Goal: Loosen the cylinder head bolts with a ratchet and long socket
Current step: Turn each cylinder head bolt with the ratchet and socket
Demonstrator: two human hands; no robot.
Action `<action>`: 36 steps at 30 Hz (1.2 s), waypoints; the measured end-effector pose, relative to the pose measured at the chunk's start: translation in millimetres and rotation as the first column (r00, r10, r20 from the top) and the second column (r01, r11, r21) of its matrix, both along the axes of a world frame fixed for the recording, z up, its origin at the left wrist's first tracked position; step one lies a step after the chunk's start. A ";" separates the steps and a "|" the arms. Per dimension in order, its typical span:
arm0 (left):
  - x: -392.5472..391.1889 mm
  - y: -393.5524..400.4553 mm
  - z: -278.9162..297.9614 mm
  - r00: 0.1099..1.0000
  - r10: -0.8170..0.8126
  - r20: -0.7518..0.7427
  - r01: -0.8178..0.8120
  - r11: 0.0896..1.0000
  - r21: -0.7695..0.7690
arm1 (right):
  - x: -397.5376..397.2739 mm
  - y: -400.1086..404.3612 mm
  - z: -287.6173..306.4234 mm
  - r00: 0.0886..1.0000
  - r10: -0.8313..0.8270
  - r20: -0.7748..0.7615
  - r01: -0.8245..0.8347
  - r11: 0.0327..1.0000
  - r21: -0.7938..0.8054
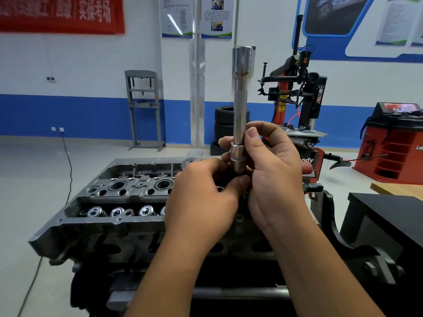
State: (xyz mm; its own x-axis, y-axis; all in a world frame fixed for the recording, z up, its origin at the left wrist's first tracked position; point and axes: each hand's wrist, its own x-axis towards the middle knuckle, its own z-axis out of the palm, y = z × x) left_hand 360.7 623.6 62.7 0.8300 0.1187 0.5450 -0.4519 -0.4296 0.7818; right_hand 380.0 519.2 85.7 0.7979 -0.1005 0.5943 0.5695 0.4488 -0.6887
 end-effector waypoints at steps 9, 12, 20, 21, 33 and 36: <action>-4.7 -2.0 2.7 1.000 0.001 -0.015 -0.001 1.000 0.022 | -1.8 -1.3 0.1 0.996 -0.087 0.029 0.088 0.996 -0.030; -6.1 -0.8 5.5 0.998 -0.059 -0.038 0.061 0.997 0.040 | -2.7 -0.1 0.5 0.998 -0.058 0.032 0.060 0.996 -0.062; -5.4 -1.1 2.7 0.999 0.039 0.001 -0.039 0.999 0.014 | -3.6 0.3 1.7 0.993 -0.112 0.047 0.115 0.992 -0.059; -5.4 -1.4 3.0 0.999 0.034 0.006 -0.034 0.999 0.013 | -3.4 0.5 1.5 0.991 -0.120 0.050 0.123 0.990 -0.063; -0.9 0.6 -0.6 1.000 0.018 -0.015 -0.017 1.000 0.007 | -2.6 0.6 0.9 0.989 -0.144 0.035 0.146 0.987 -0.073; -3.0 -0.6 1.8 1.000 -0.006 -0.008 0.006 1.000 0.014 | -1.3 0.2 0.5 0.992 -0.125 0.021 0.126 0.990 -0.059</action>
State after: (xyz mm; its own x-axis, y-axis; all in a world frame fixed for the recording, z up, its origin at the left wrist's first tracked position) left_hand 357.7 623.0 64.5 0.8352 0.1063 0.5396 -0.4478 -0.4381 0.7794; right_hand 378.7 519.4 86.2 0.7709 -0.1633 0.6157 0.6307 0.3312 -0.7018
